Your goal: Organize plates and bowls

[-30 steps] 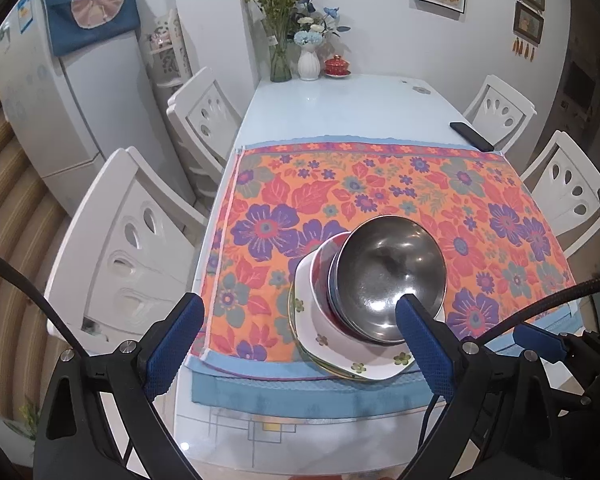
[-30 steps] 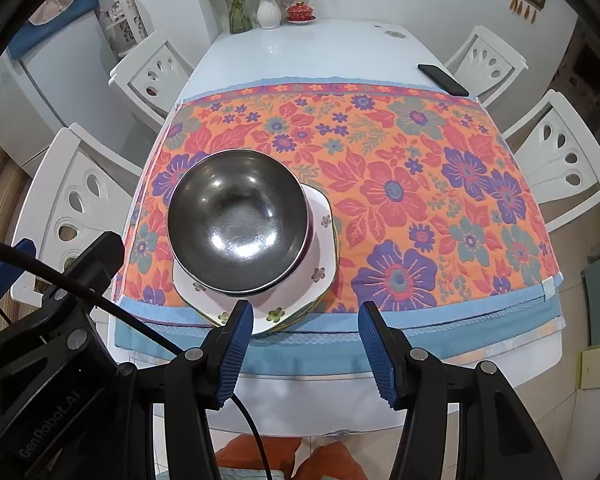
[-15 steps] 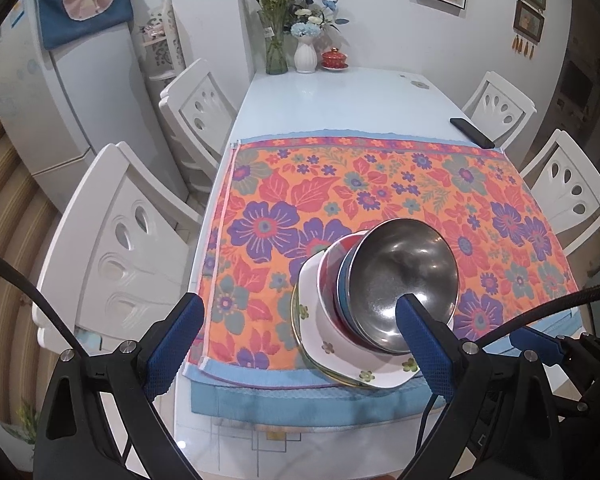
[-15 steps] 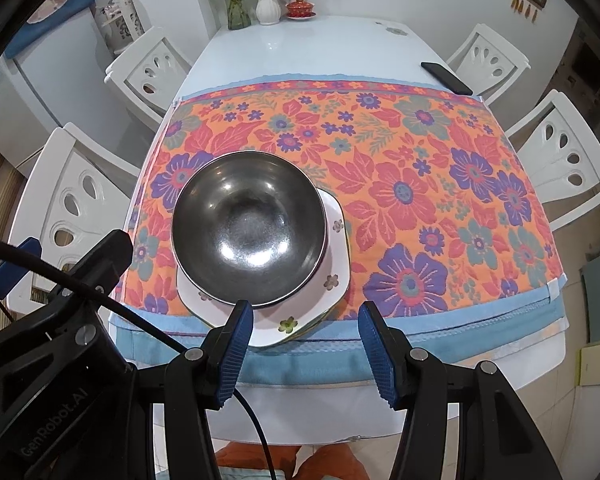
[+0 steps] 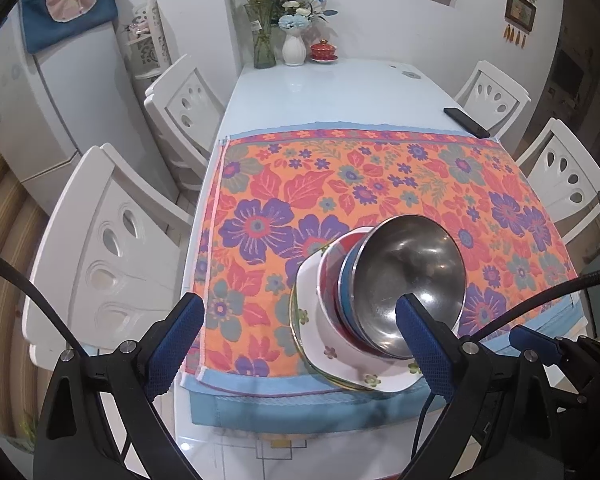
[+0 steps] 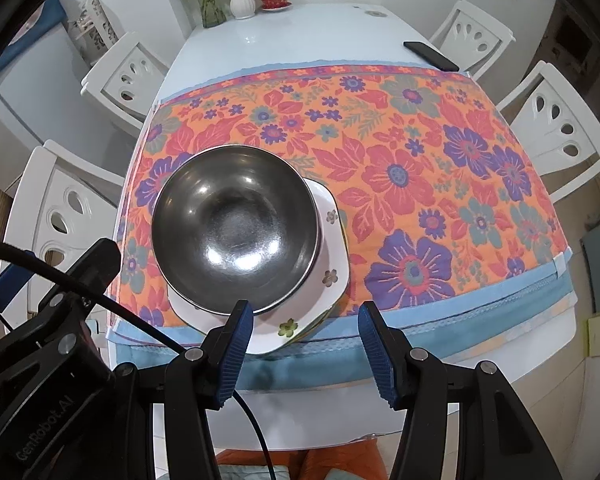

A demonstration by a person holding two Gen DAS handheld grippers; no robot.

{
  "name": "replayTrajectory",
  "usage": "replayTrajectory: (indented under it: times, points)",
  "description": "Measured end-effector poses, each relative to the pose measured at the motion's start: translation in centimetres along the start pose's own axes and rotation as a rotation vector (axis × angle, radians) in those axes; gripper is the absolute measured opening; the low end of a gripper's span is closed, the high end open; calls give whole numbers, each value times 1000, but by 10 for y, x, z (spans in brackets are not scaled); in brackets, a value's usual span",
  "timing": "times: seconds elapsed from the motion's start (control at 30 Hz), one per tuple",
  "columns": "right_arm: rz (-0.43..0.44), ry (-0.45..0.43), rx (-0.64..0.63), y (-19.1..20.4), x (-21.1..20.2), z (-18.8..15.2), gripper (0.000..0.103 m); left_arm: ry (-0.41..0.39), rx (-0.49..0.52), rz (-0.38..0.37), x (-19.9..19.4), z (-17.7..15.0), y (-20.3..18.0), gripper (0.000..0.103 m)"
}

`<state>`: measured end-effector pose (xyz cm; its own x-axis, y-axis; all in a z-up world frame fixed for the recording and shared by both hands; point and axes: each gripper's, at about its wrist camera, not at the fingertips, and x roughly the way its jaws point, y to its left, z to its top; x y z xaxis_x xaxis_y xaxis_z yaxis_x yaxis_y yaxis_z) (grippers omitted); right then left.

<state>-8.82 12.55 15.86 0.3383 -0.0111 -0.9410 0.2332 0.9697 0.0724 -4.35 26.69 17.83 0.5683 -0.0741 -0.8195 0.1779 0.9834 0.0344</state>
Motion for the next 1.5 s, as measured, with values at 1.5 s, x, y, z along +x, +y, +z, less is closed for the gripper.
replayTrajectory:
  times: [1.5]
  points:
    - [18,-37,-152,-24,-24,12,52,-5,-129,54,-17,3,-32,96]
